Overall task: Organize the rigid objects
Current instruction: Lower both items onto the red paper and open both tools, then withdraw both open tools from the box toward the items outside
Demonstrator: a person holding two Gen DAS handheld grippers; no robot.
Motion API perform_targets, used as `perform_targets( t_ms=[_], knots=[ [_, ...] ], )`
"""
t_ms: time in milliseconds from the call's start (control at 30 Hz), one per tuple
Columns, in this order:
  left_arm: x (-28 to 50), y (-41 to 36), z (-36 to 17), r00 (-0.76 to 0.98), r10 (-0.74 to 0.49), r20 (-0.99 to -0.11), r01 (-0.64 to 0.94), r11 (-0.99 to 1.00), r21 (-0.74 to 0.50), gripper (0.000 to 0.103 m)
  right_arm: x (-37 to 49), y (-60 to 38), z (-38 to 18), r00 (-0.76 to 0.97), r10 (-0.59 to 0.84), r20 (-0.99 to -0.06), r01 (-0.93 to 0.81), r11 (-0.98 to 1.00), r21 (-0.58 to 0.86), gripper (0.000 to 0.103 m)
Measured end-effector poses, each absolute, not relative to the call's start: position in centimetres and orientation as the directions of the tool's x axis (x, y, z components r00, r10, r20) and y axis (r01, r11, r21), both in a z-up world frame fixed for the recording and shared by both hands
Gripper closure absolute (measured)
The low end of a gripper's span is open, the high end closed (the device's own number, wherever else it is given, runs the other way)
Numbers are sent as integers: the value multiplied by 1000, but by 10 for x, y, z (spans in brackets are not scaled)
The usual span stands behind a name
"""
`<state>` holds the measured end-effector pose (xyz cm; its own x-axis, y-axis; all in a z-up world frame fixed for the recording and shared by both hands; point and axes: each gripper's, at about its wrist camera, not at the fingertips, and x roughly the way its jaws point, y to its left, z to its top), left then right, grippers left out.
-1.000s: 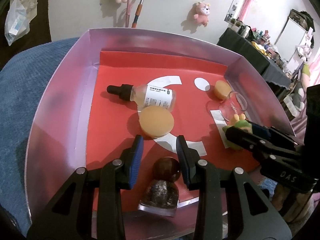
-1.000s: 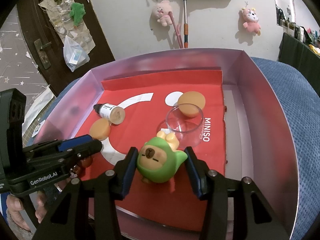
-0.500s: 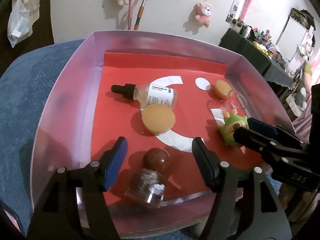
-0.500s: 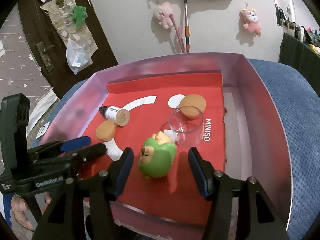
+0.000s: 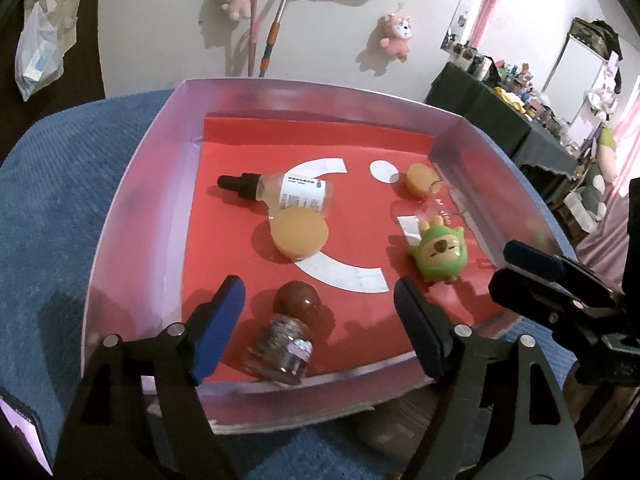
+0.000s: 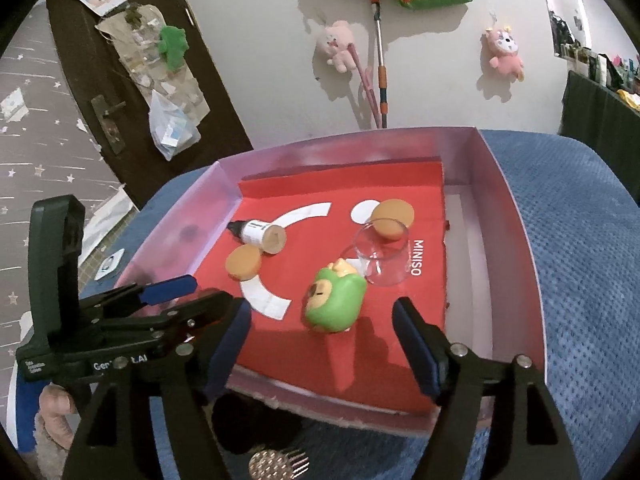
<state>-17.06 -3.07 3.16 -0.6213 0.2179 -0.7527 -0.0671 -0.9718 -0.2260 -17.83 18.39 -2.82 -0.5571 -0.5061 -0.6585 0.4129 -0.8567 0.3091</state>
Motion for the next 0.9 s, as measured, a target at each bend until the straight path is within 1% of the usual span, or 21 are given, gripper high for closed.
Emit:
perform_targets(
  t_ms=[100, 167, 200, 233, 333, 400, 433, 467, 533, 667, 900],
  knots=[
    [-166, -30, 35, -626, 227, -746, -73, -970, -233, 22, -170, 186, -24, -558, -527, -641, 425, -845, 325, 19],
    [-163, -28, 37, -629, 227, -743, -75, -970, -232, 21, -164, 188, -22, -559, -541, -629, 431, -837, 337, 13],
    [-162, -28, 37, -631, 227, -742, -76, -970, -232, 21, -162, 189, -21, -562, -542, -625, 433, -837, 336, 6],
    [-161, -27, 37, -632, 228, -741, -77, -969, -233, 20, -160, 188, -21, -565, -541, -623, 436, -837, 332, 5],
    [-157, -26, 39, -634, 236, -736, -82, -967, -239, 16, -152, 188, -18, -577, -536, -616, 444, -839, 315, 5],
    [-154, -25, 40, -636, 234, -735, -85, -968, -235, 14, -150, 191, -17, -574, -548, -608, 447, -832, 329, 5],
    [-152, -24, 40, -638, 231, -735, -84, -969, -231, 11, -148, 192, -16, -572, -553, -606, 447, -829, 335, 5],
    [-150, -24, 41, -642, 224, -733, -82, -971, -225, 4, -147, 193, -16, -572, -556, -603, 446, -828, 340, 5],
    [-147, -24, 42, -653, 210, -727, -77, -974, -213, 0, -144, 195, -15, -575, -558, -599, 445, -827, 343, 4],
    [-142, -26, 43, -662, 202, -722, -72, -976, -207, 0, -140, 197, -14, -574, -567, -591, 449, -821, 352, 1],
    [-135, -29, 44, -672, 187, -717, -62, -978, -197, 0, -129, 199, -13, -565, -583, -584, 464, -810, 360, 0]
  ],
)
